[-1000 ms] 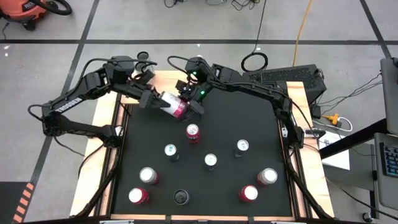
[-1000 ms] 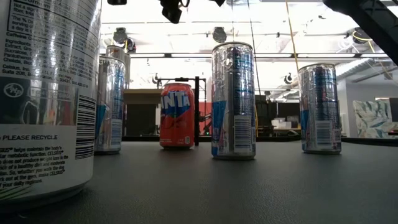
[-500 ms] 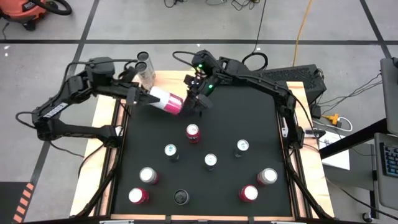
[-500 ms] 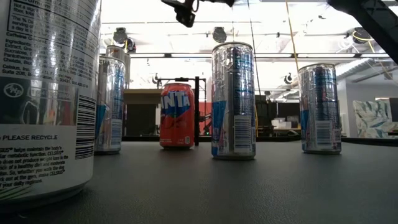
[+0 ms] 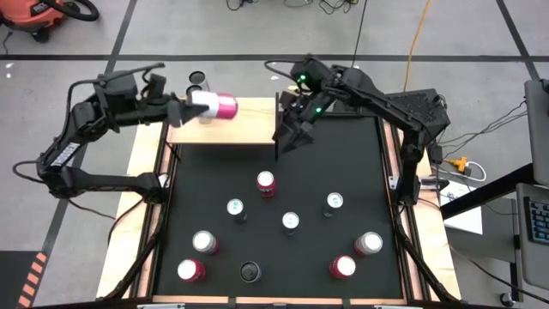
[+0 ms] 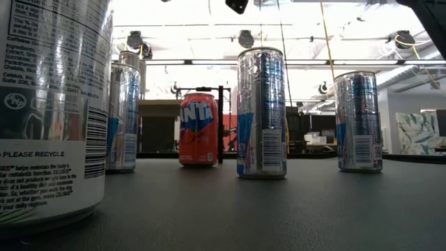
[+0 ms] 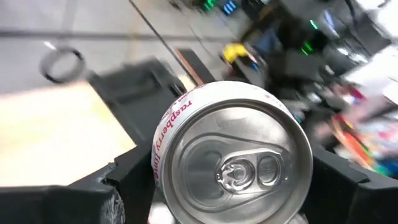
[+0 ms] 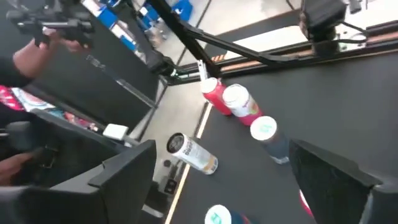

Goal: Place canned beverage on shelf
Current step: Put the top pink soda can on the shelf

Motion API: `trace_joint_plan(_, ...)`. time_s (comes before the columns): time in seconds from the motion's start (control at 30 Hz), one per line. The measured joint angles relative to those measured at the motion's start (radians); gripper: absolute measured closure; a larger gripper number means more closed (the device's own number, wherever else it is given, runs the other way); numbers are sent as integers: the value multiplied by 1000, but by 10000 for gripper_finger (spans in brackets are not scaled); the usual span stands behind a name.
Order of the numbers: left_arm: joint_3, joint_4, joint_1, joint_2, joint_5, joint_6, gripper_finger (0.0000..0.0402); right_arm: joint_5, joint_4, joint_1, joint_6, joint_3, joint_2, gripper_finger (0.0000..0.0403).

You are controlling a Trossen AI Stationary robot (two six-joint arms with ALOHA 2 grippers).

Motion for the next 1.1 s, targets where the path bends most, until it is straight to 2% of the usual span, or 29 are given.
trace_joint_plan(0.27,188,-187,123,91,-137,87,98,81,-77,-12,-22,-1,-65,57)
trace_joint_plan(0.4,267,-221,186,132,-167,111,98,88,-100,-12,-22,-1,-84,57)
trace_joint_plan(0.67,418,-381,357,230,-133,64,98,88,-150,-12,-42,-1,-96,57)
trace_joint_plan(0.93,470,-541,492,297,-88,99,98,88,-168,-12,-45,-1,-96,57)
trace_joint_plan(1.1,497,-528,530,300,-64,122,98,88,-209,-12,-59,-1,-96,57)
